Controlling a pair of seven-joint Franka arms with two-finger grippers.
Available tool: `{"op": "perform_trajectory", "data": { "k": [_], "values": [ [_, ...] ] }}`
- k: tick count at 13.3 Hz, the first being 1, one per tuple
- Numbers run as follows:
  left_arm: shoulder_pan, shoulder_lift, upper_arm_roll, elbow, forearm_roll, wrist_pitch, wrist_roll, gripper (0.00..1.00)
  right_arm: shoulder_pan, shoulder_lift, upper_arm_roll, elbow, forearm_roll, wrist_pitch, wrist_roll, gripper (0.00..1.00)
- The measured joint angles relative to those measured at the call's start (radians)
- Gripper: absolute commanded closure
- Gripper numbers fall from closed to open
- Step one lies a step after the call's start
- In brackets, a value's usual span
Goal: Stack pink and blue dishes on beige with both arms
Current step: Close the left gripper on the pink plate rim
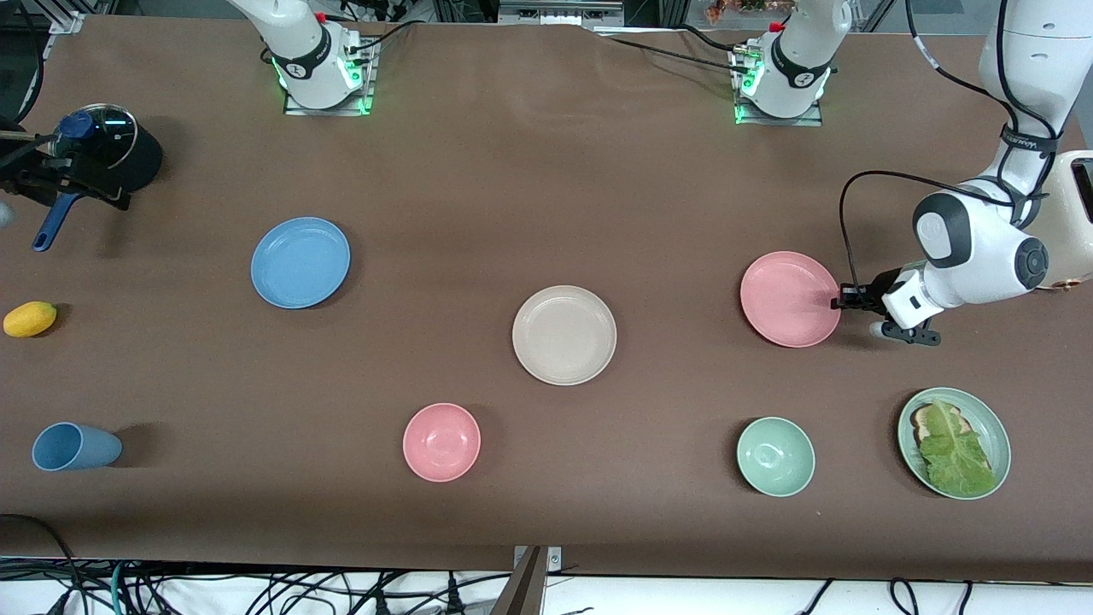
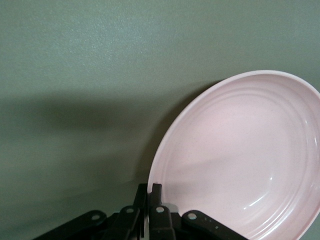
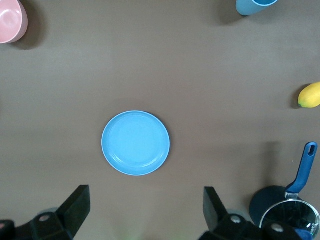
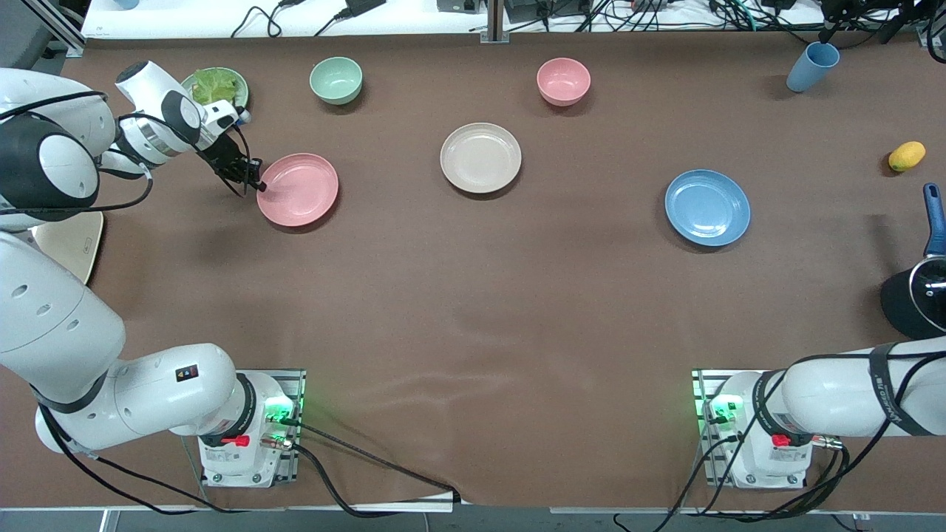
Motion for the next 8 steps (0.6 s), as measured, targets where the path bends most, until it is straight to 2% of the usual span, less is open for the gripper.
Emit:
{"op": "perform_trajectory", "data": {
  "k": [5,8],
  "values": [
    [-0.004,-0.049,-0.008,0.025,0.0,-0.1,-0.007,1.0,0.0,0.0,0.0,0.0,0.0,0.0,0.0,0.0],
    [-0.005,-0.094,-0.009,0.084,-0.001,-0.233,-0.017,1.0,0.0,0.0,0.0,0.0,0.0,0.0,0.0,0.0]
  ]
}}
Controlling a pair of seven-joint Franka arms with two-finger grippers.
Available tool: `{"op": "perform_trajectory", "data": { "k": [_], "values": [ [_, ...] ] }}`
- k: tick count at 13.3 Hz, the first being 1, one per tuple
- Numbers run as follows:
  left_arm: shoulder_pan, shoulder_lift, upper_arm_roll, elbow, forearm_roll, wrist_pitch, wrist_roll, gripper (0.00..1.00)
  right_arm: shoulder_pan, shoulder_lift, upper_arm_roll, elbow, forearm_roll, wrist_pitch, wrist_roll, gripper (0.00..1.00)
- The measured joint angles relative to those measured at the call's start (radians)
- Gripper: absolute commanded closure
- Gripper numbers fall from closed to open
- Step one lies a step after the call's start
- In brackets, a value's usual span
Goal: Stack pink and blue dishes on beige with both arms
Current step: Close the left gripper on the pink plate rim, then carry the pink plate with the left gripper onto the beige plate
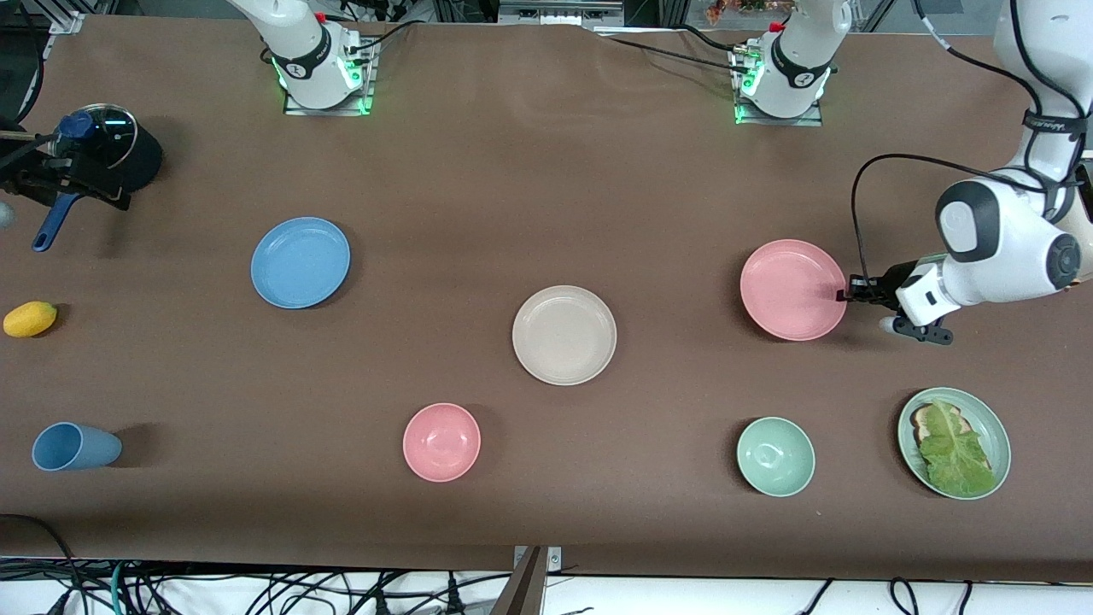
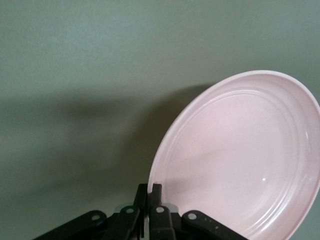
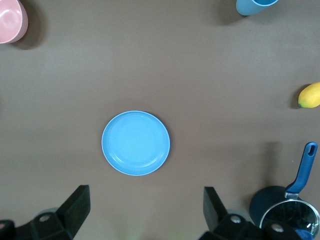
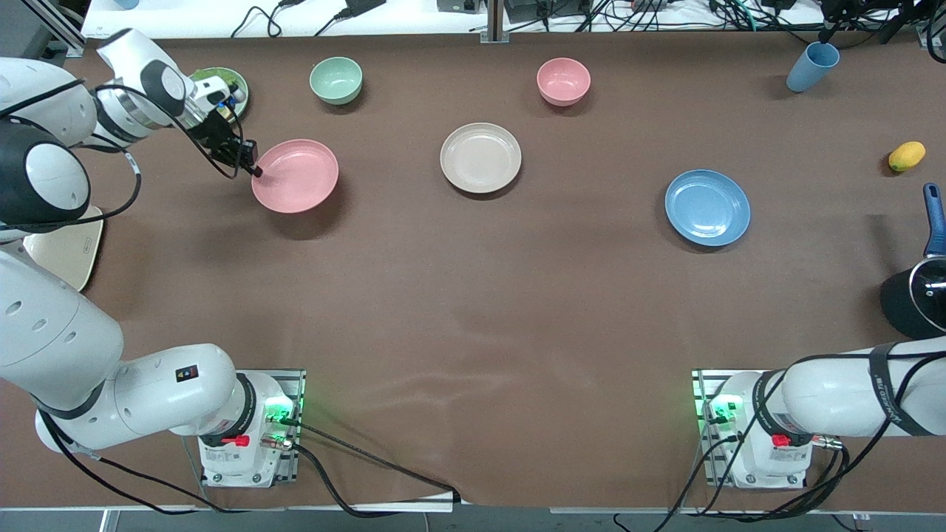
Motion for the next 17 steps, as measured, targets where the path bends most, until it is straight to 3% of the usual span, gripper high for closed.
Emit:
{"op": "perform_trajectory", "data": {
  "k": [5,7,12,17],
  "values": [
    [-0.036,-0.013,-0.009,0.133,0.0,-0.149,-0.085,1.0,0.0,0.0,0.0,0.0,0.0,-0.001,0.0,0.0],
    [-0.08,-0.013,-0.03,0.159,-0.001,-0.152,-0.166,1.0,0.0,0.0,0.0,0.0,0.0,-0.001,0.0,0.0],
    [-0.14,-0.013,-0.184,0.201,-0.001,-0.15,-0.464,1.0,0.0,0.0,0.0,0.0,0.0,-0.001,0.0,0.0],
    [-0.263,-0.006,-0.197,0.213,-0.001,-0.091,-0.68,1.0,0.0,0.0,0.0,0.0,0.0,-0.005,0.0,0.0]
  ]
}}
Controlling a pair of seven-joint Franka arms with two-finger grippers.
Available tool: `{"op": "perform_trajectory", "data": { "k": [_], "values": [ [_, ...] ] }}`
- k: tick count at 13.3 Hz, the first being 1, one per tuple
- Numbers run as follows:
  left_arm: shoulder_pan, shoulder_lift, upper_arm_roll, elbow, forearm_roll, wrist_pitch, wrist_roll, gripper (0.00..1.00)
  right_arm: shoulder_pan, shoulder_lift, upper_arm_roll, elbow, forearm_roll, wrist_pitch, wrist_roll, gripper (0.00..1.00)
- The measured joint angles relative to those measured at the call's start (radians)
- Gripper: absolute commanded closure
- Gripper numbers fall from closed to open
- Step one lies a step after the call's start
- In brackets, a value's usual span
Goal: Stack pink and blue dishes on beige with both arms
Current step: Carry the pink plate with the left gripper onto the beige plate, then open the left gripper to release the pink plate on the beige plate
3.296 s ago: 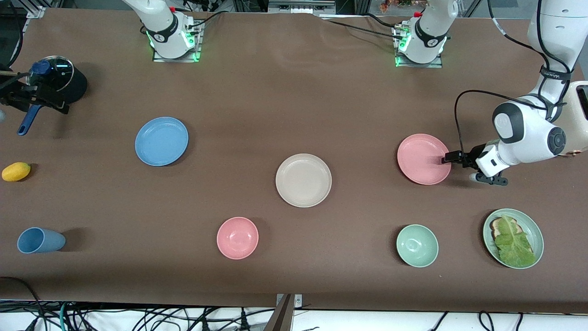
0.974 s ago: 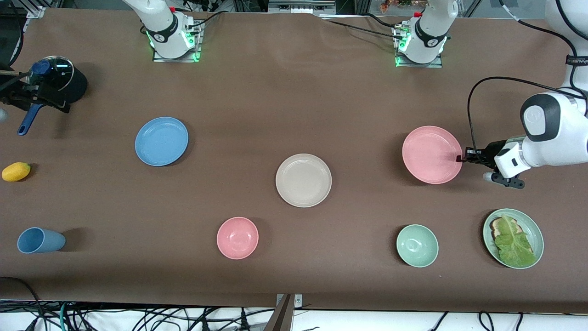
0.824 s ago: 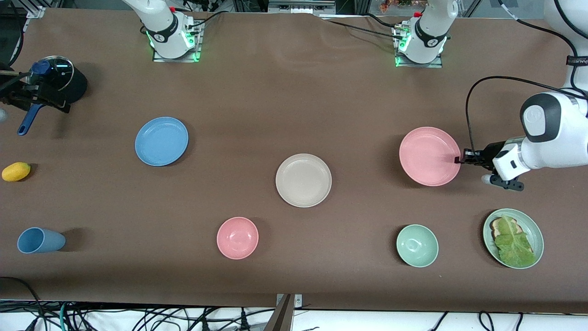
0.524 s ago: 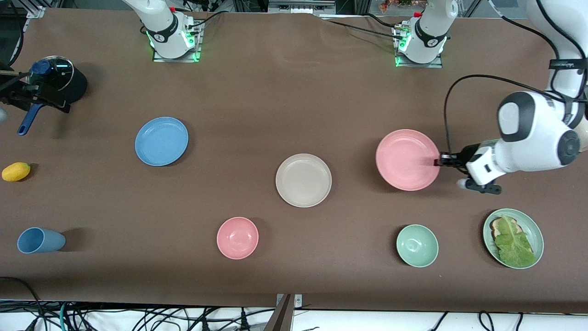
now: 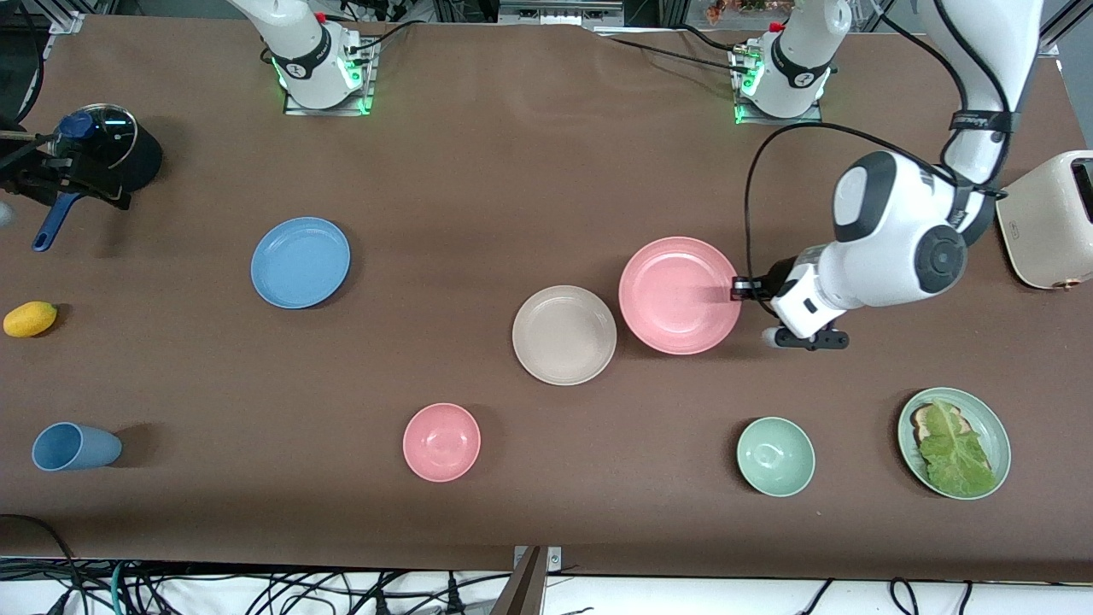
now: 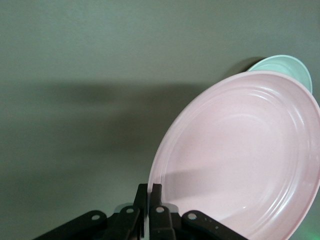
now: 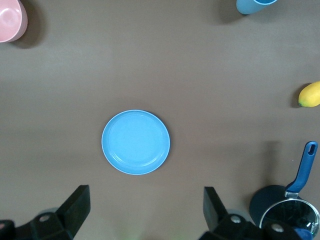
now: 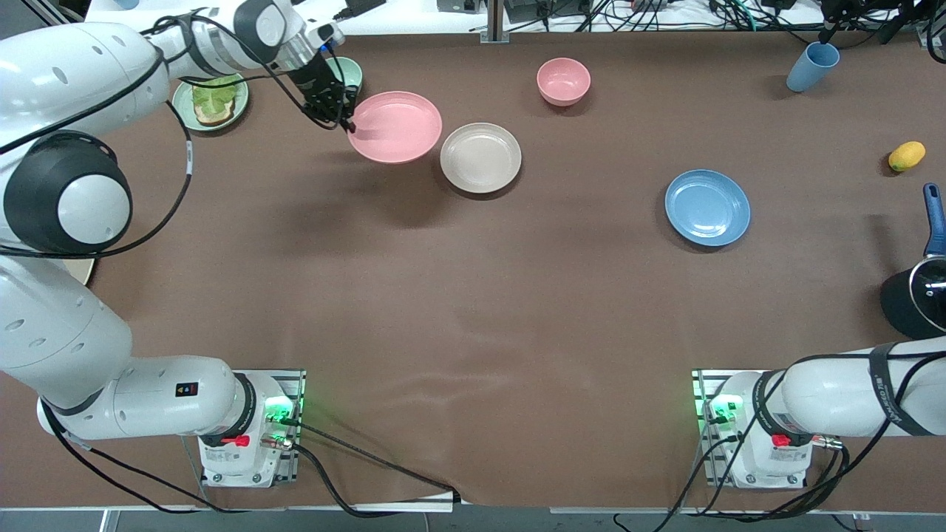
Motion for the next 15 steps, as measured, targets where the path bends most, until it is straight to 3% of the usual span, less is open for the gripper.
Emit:
{"op": "perform_trajectory", "data": {
  "k": [7,15],
  "values": [
    [-0.204,0.077,-0.001,0.001,0.0,0.191,-0.275,1.0,0.0,0.0,0.0,0.0,0.0,-0.002,0.0,0.0],
    [-0.275,0.199,0.001,0.027,0.054,0.356,-0.391,1.0,0.0,0.0,0.0,0.0,0.0,-0.002,0.0,0.0]
  ]
}}
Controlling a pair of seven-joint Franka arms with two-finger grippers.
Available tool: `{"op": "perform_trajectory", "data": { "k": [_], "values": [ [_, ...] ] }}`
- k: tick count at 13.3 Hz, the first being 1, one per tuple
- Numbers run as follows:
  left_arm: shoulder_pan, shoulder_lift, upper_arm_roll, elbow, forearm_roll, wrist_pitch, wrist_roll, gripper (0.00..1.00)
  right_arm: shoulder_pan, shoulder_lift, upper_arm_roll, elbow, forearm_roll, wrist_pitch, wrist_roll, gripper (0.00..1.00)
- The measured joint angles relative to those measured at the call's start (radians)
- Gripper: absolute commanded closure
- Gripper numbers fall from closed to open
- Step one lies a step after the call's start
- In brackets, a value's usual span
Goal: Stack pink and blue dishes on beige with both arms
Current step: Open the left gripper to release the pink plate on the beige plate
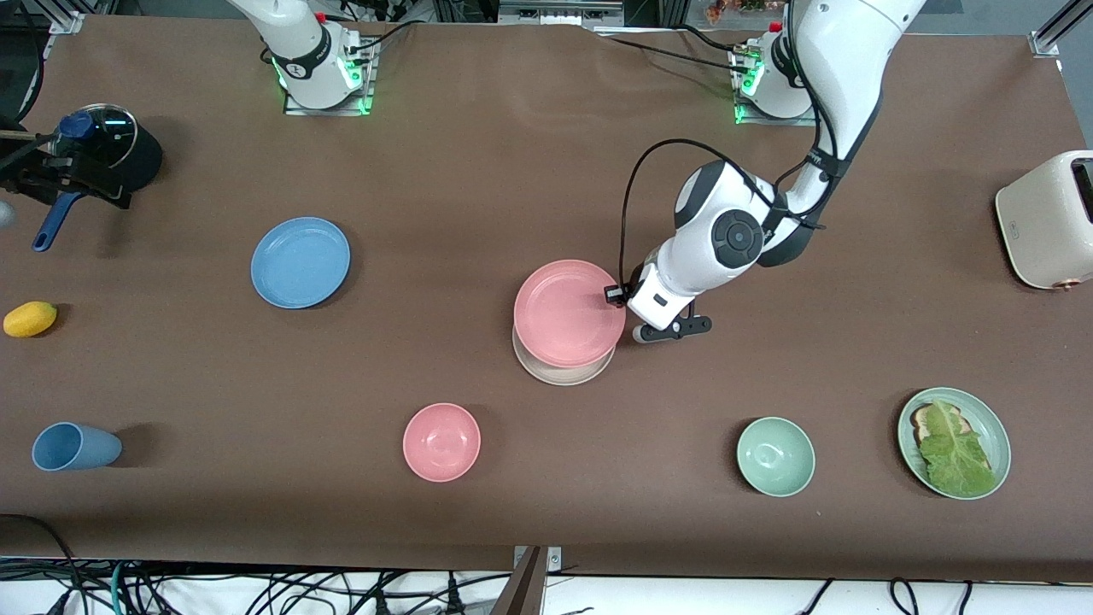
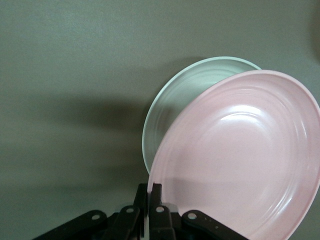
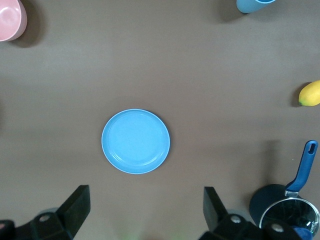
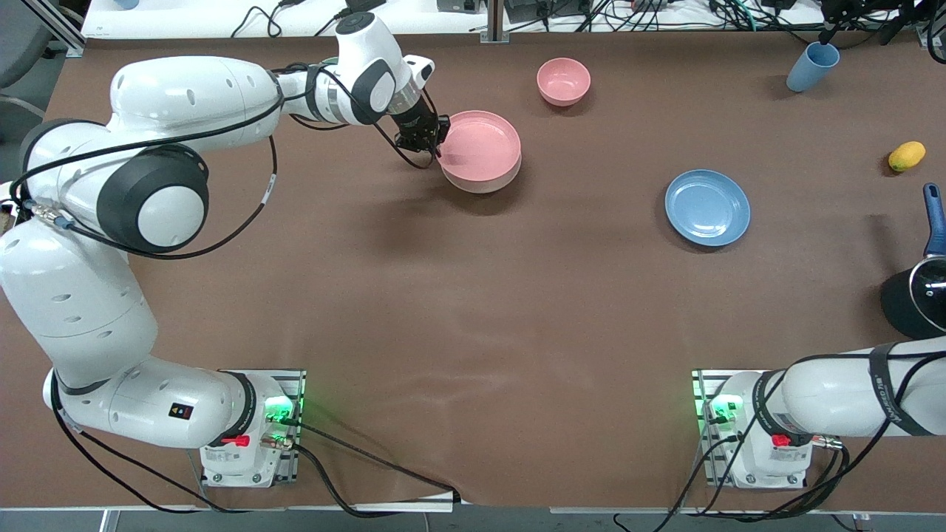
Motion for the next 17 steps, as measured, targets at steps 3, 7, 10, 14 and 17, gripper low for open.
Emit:
{"op": "perform_trajectory", "data": {
  "k": [3,7,10,14,17],
  "values": [
    [-0.004,0.056,0.002,0.037,0.016,0.024,-0.008,1.0,0.0,0.0,0.0,0.0,0.0,0.0,0.0,0.0],
    [-0.004,0.113,0.009,0.096,0.03,0.027,-0.011,1.0,0.0,0.0,0.0,0.0,0.0,-0.001,0.0,0.0],
    [-0.006,0.125,0.01,0.106,0.03,0.027,-0.011,1.0,0.0,0.0,0.0,0.0,0.0,-0.001,0.0,0.0],
    [-0.021,0.125,0.011,0.108,0.128,0.027,-0.035,1.0,0.0,0.0,0.0,0.0,0.0,-0.002,0.0,0.0],
    [-0.035,0.125,0.011,0.108,0.23,0.027,-0.097,0.99,0.0,0.0,0.0,0.0,0.0,-0.003,0.0,0.0]
  ]
}}
